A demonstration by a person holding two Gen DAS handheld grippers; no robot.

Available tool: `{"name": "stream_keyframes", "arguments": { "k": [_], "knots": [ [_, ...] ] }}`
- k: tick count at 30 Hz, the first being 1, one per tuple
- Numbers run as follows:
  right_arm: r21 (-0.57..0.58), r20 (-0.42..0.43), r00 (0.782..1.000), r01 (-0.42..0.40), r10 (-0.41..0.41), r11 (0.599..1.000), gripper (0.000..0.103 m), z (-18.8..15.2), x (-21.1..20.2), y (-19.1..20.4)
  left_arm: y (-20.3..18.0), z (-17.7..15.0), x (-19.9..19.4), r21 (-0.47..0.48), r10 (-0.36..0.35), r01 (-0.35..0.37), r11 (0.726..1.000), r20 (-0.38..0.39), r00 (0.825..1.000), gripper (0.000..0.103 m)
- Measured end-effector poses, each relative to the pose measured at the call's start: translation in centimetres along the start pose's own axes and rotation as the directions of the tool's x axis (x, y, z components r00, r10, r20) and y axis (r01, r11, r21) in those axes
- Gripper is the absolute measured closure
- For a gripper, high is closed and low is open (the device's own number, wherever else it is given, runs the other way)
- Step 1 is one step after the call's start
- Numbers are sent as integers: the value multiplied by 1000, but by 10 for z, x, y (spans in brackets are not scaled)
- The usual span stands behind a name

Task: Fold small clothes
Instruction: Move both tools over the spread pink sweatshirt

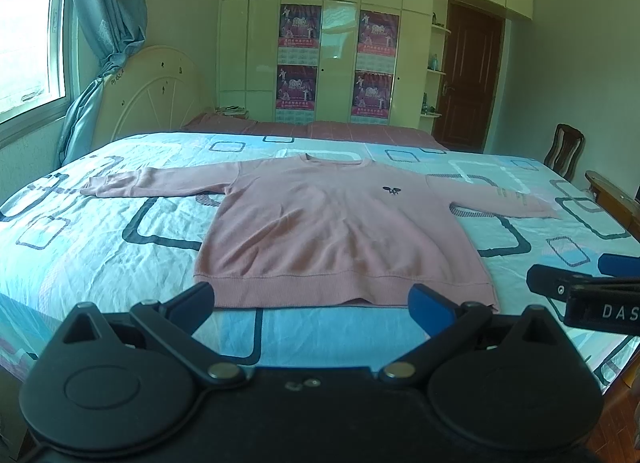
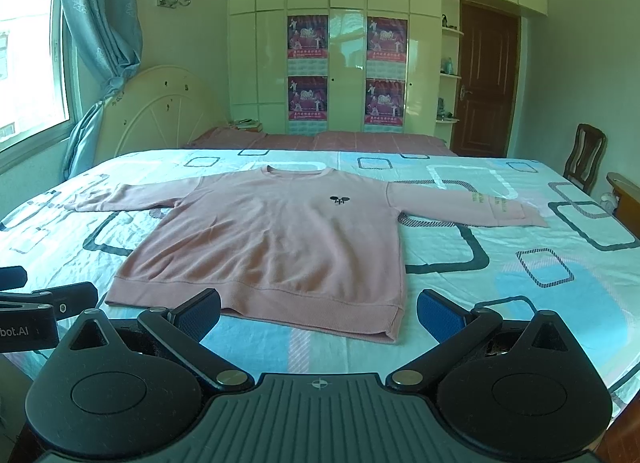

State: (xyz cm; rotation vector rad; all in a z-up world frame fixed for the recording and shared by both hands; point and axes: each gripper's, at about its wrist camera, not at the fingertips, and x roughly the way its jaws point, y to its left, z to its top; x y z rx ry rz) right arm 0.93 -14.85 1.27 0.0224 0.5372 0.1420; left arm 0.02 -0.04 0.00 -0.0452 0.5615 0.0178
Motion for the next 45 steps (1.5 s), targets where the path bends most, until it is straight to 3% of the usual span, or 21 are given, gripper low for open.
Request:
{"name": "stream_keyframes", "arguments": {
  "k": [17, 21, 25, 30, 36, 40, 45],
  "knots": [
    [45, -11, 998, 59, -59, 997, 0, 13, 34, -21, 1, 12, 37, 43, -26, 27, 999, -15, 1000, 0],
    [63, -10, 995, 96, -96, 993, 0, 24, 55, -28, -5, 23, 64, 75, -42, 43, 996, -12, 999, 0],
    [69, -3, 991, 133, -133, 989, 0, 39, 79, -33, -2, 41, 97, 47, -152, 154, 987, -37, 988, 0],
    [85, -9, 986, 166, -166, 983, 0, 60, 115, -38, 3, 67, 132, 34, -158, 159, 987, -46, 986, 0],
    [71, -14, 983, 182, -181, 981, 0, 79, 145, -46, 9, 86, 175, 7, -231, 233, 972, -98, 968, 0],
    [96, -18, 982, 187, -186, 978, 0, 88, 163, -69, -3, 95, 199, -25, -226, 224, 974, -84, 971, 0],
    [147, -42, 978, 209, -206, 967, 0, 96, 199, -126, -34, 106, 246, -80, -281, 272, 959, -123, 952, 0]
  ]
}}
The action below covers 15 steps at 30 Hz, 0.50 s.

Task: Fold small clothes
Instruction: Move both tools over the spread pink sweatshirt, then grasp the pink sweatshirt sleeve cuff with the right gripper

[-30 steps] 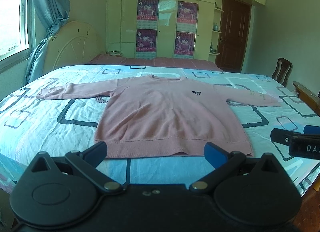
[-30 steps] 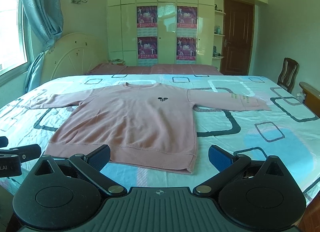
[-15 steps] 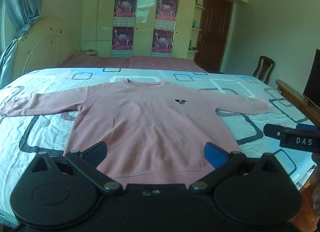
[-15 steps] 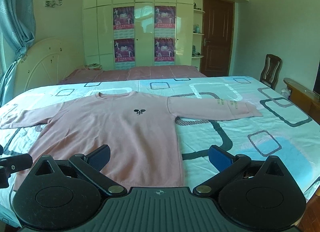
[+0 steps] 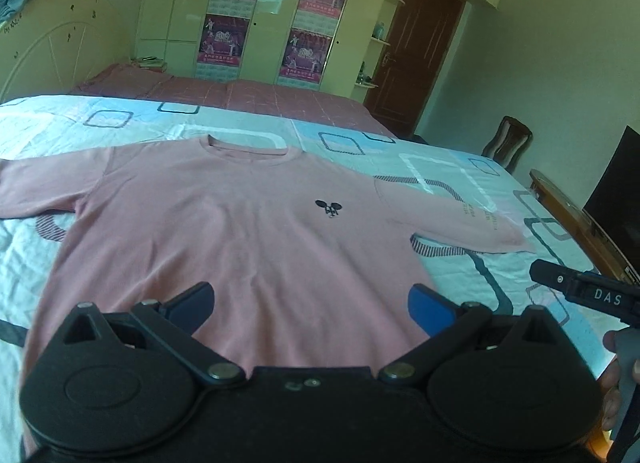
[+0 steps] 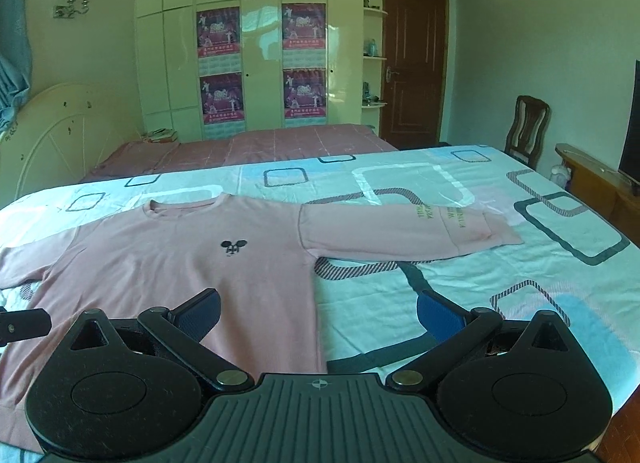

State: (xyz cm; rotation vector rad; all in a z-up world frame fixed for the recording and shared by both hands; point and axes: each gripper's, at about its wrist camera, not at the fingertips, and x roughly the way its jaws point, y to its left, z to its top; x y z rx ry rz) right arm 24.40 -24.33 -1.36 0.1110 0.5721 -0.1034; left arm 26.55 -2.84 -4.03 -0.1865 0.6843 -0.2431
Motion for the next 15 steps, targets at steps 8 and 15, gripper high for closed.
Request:
{"name": "stream_keyframes", "arguments": {
  "k": [8, 15],
  "knots": [
    [99, -28, 999, 30, -27, 995, 0, 37, 115, -101, -63, 29, 93, 130, 139, -135, 982, -17, 990, 1],
    [220, -55, 996, 83, -72, 972, 23, 64, 196, -196, -88, 54, 169, 117, 221, -208, 971, -116, 968, 24]
  ]
}}
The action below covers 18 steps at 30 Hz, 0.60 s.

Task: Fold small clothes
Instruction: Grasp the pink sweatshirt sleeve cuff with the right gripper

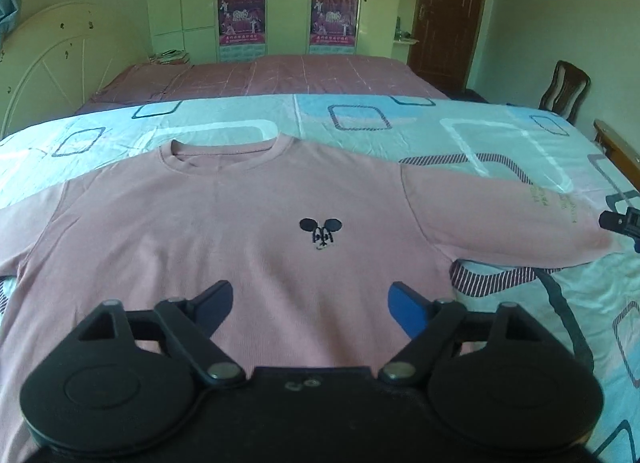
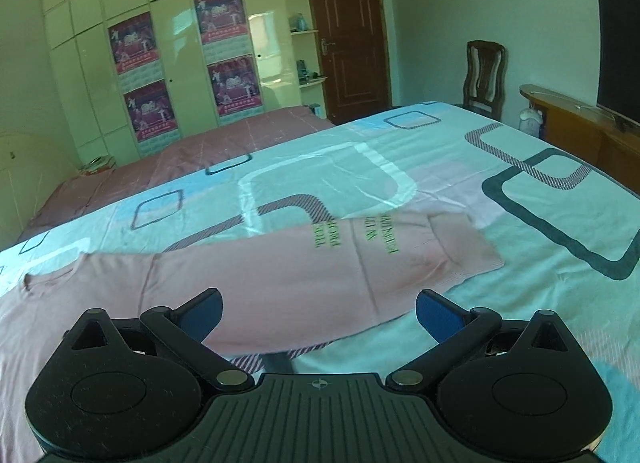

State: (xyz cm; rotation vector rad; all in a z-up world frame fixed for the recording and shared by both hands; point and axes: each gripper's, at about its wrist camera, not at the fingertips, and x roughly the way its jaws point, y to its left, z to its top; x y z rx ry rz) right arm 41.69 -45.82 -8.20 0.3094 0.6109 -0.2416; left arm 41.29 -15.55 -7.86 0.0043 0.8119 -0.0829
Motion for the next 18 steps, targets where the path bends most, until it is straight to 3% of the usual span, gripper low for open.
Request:
{"name": "stream_keyframes", "arguments": {
  "k": [1, 5, 10, 12, 16, 18],
  "knots": [
    [22, -16, 1000, 18, -18, 1000, 42, 3, 10, -11, -4, 3, 6, -1, -3, 3, 1000, -7, 1000, 24],
    [118, -36, 998, 60, -56, 991, 43, 9, 40, -56, -20, 9, 26, 0, 38, -38, 999, -6, 999, 8],
    [245, -104, 992, 96, -72, 965, 43, 2, 69, -103, -35, 16, 50, 7, 59, -58, 998, -53, 997, 7],
    [314, -115, 992, 75, -40, 946, 43, -3, 77, -118, -38, 20, 56, -3, 33, -34, 999, -67, 997, 7],
    [447, -39, 998, -20, 42, 894, 43, -11, 78, -143, -46, 26, 58, 20, 30, -29, 999, -63, 998, 7],
    [484, -14, 998, -46, 60, 874, 56, -12, 78, -151, -46, 29, 57, 27, 25, -24, 999, -50, 998, 7]
  ]
}}
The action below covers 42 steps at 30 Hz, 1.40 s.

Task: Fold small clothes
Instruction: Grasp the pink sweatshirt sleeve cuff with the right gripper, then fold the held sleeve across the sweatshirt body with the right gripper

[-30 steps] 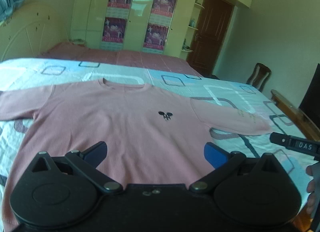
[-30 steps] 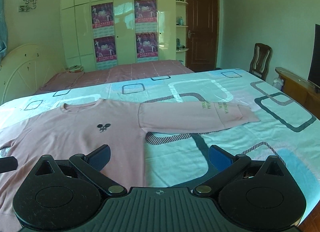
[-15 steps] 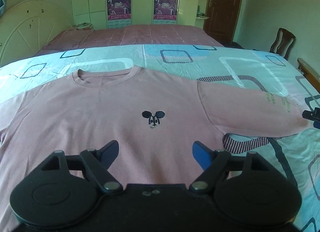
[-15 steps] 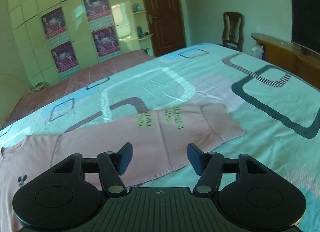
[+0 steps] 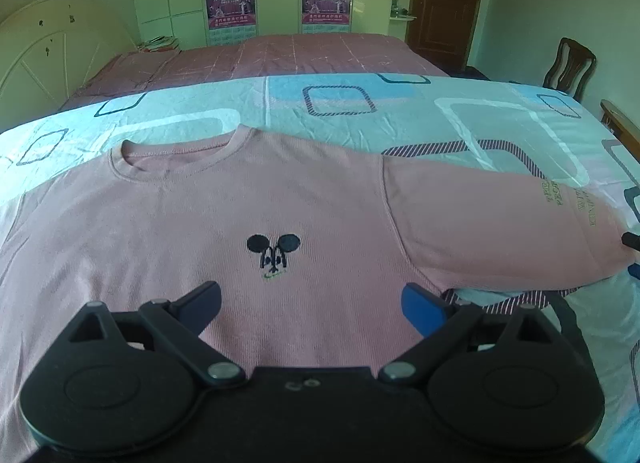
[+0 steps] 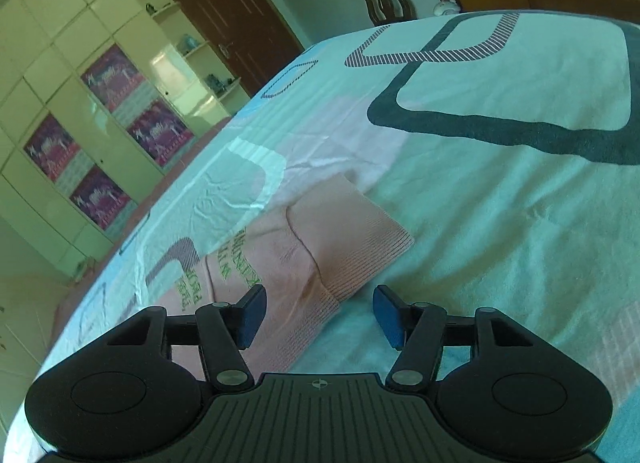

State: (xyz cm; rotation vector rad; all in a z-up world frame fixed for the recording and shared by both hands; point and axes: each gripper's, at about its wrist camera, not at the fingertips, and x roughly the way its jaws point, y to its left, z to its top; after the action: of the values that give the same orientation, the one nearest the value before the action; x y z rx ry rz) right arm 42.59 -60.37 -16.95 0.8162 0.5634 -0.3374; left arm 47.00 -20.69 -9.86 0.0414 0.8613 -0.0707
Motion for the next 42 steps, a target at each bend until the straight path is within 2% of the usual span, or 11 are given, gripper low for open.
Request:
{"name": "stream_keyframes", "arguments": {
  "k": [1, 2, 7, 10, 17, 32, 37, 39, 40, 41, 42],
  "knots": [
    [4, -7, 1000, 24, -24, 1000, 86, 3, 2, -3, 1, 2, 0, 3, 5, -5, 1000, 8, 1000, 7],
    [3, -19, 999, 45, -45, 999, 95, 4, 5, -5, 3, 4, -1, 5, 13, -13, 1000, 16, 1000, 7],
    [-195, 38, 991, 134, -129, 972, 95, 3, -5, 32, 32, 11, 8, -22, -4, 2, 1000, -51, 999, 4],
    [-316, -1, 992, 118, -125, 941, 95, -5, -1, 67, 52, 4, 11, -10, 22, -23, 1000, -75, 997, 16],
    [-517, -101, 990, -135, 96, 845, 95, -69, -21, 184, 125, -8, 8, -128, 28, -32, 991, -37, 999, 11],
    [-682, -468, 858, -504, 212, 531, 95, -322, -18, 387, 264, -38, -16, -264, -43, 45, 964, 15, 999, 22],
    [-784, -302, 939, -343, 163, 518, 94, -335, -13, 404, 288, -44, -21, -269, -70, 73, 960, 21, 997, 19],
    [-827, -210, 972, -232, 101, 512, 75, -324, -12, 395, 292, -45, -18, -278, -79, 82, 957, 20, 997, 18],
    [-832, -166, 983, -183, 79, 524, 35, -315, -13, 386, 292, -44, -15, -286, -88, 89, 954, 19, 996, 18],
    [-829, -128, 989, -147, 72, 540, 14, -305, -14, 376, 291, -43, -10, -292, -98, 99, 951, 17, 995, 18],
    [-825, -122, 991, -135, 61, 549, 14, -294, -15, 367, 288, -41, -5, -295, -111, 111, 949, 15, 994, 18]
  ]
}}
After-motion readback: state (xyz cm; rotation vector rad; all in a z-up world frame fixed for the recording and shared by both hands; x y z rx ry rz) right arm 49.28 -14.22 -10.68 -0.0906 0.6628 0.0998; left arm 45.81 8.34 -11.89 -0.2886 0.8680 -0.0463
